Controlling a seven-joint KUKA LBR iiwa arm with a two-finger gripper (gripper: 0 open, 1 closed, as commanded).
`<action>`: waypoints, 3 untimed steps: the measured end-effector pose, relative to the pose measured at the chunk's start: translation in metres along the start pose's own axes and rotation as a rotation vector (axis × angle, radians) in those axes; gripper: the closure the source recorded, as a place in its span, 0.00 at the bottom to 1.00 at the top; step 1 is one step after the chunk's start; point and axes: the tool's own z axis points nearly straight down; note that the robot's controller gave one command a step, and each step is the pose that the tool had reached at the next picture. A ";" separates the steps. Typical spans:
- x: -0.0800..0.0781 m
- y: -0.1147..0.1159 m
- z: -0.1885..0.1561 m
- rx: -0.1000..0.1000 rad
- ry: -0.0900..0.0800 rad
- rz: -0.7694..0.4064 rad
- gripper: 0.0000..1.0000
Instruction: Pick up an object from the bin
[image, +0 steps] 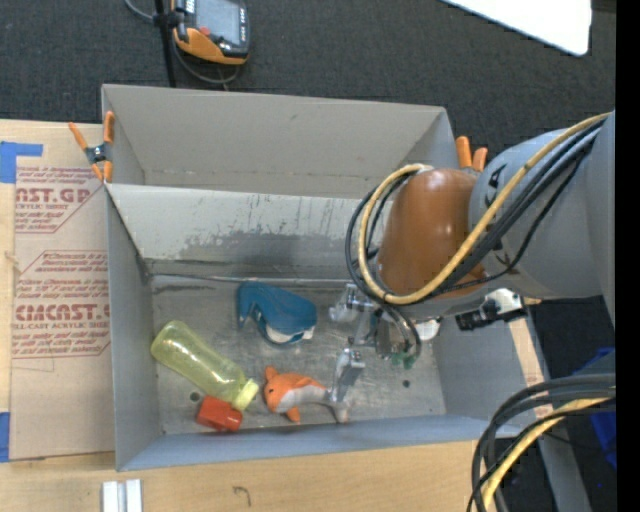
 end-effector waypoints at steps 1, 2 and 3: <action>0.009 0.035 0.001 -0.003 0.002 -0.061 0.00; 0.016 -0.014 0.081 -0.001 -0.007 -0.341 1.00; 0.016 -0.014 0.081 -0.001 -0.007 -0.341 1.00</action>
Offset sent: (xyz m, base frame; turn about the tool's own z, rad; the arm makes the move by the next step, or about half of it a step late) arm -0.0205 -0.0116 -0.0833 -0.3415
